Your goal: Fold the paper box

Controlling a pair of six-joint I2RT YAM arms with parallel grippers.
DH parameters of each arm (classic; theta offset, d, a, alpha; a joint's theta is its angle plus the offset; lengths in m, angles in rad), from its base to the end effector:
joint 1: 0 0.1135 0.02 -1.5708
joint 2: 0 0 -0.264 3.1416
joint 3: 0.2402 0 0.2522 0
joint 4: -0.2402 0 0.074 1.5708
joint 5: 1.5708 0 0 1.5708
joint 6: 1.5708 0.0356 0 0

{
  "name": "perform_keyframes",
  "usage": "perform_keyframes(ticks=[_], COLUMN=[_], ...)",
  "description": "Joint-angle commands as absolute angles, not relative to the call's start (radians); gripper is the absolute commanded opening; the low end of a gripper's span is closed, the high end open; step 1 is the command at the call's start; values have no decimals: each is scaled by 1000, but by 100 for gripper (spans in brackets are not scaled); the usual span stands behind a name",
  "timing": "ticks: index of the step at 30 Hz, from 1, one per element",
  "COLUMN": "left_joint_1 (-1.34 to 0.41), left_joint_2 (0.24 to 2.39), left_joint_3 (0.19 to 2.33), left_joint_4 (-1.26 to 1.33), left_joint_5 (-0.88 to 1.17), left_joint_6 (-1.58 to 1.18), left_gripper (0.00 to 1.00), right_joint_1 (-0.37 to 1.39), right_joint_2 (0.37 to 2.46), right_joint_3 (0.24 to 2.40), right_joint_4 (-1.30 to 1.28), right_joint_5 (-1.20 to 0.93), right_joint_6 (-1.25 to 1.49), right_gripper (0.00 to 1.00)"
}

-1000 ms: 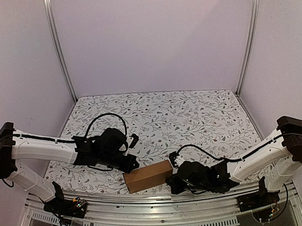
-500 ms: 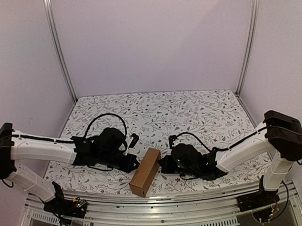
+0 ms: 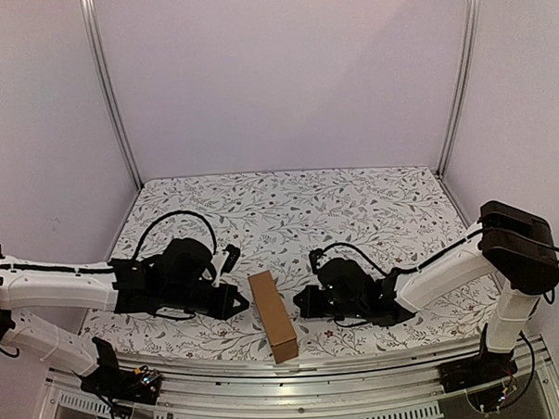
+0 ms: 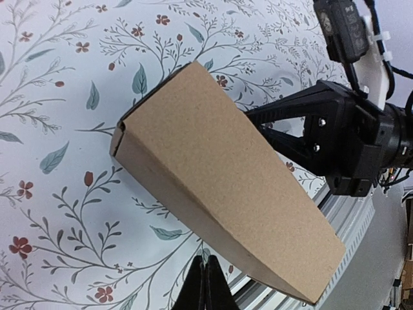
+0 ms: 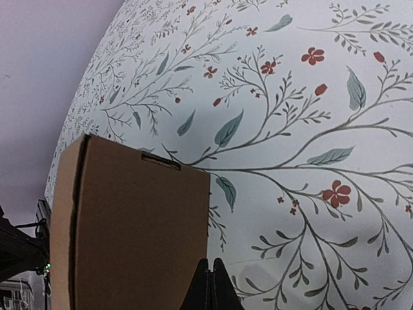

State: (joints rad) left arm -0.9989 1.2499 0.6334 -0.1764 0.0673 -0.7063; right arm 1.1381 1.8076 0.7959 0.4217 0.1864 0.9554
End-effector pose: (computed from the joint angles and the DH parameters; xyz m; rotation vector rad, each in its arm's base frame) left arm 0.1323 -0.2100 0.1933 0.4065 2.5173 -0.8433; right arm 0.1541 0.3180 0.1337 -0.0965 2.3257 0.9659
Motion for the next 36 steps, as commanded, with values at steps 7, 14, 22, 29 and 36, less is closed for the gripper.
perform_keyframes(ticks=[7, 14, 22, 29, 36], left_joint_1=[-1001, -1013, -1035, -1065, -1072], left_joint_2=[1307, 1378, 1462, 1505, 1516], left_joint_3=[612, 634, 704, 757, 762], left_joint_4=[-129, -36, 57, 78, 63], left_joint_5=[139, 173, 198, 200, 177], left_joint_6=[-752, -764, -764, -764, -766], left_gripper=[0, 0, 0, 0, 0], right_joint_1=[1133, 1133, 1133, 1133, 1114], right_joint_2=[1770, 1833, 1878, 1919, 1921], right_joint_3=[709, 727, 715, 710, 664], right_joint_4=[382, 402, 506, 573, 581], right_joint_5=[-37, -130, -181, -160, -69], right_joint_6=[874, 882, 926, 966, 979], right_gripper=[0, 0, 0, 0, 0])
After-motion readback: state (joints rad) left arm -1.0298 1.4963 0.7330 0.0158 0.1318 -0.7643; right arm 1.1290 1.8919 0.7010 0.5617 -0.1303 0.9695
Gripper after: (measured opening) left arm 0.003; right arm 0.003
